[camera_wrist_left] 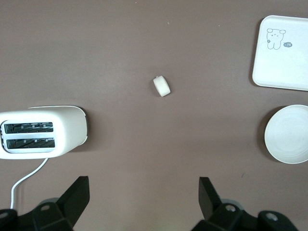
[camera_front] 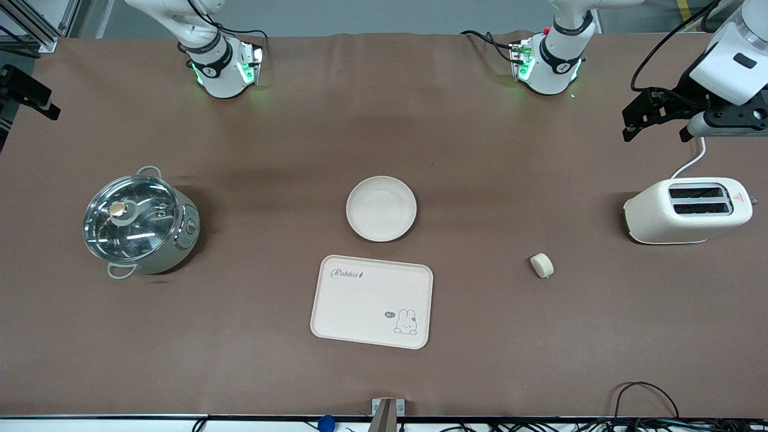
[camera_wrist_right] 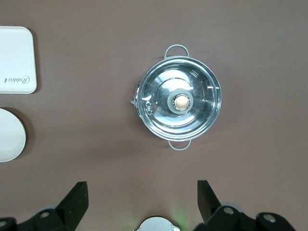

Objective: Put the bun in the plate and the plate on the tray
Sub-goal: 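Reach the left gripper toward the white bun while the right gripper reaches out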

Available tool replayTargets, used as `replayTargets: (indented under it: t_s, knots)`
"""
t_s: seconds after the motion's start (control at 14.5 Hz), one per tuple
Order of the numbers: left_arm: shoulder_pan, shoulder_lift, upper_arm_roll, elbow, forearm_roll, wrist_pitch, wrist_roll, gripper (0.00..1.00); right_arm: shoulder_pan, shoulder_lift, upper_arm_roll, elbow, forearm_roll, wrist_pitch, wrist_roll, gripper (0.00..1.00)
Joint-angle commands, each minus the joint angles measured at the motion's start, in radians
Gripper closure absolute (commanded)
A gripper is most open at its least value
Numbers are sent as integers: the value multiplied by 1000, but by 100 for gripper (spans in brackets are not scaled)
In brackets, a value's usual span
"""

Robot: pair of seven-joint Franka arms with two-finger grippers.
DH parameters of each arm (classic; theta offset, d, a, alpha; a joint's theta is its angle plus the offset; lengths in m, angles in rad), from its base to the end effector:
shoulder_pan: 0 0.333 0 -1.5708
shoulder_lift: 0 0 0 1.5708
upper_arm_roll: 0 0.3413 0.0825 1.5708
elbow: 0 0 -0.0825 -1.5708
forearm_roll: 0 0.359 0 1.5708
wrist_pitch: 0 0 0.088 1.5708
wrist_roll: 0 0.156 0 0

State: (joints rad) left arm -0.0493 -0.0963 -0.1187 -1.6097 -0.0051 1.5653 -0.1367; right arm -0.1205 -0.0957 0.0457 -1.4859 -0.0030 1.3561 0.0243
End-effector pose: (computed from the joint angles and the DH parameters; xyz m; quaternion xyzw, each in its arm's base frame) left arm 0.4915 -0.0873 0.6320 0.9995 -0.0156 0.0258 0.0008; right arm 0.4693 -0.0343 0.6673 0.9986 -0.0500 -0.0172 0.0032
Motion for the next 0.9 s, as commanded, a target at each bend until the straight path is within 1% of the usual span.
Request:
replayTargets:
  t_s: [0.0, 0.14, 0.28, 0.48, 0.62, 0.83]
  knots:
    - [0, 21, 5, 33, -4, -25, 9, 0, -7, 7, 6, 6, -14, -15, -35, 0]
    - [0, 32, 5, 39, 8, -25, 5, 0, -4, 5, 8, 4, -14, -26, -27, 0]
    - [-1, 91, 4, 68, 5, -27, -6, 0, -4, 5, 8, 3, -14, -32, -24, 0]
    - [-4, 171, 4, 57, 4, -7, -53, 0, -33, 7, 8, -8, 1, -29, -23, 0]
    - [-12, 225, -1, 38, 4, 62, -127, 0, -34, 25, 8, -43, 23, -8, -23, 0]
    - [-17, 295, -18, -44, 7, 218, -253, 0, -21, 42, 14, -172, 104, 139, -20, 0]
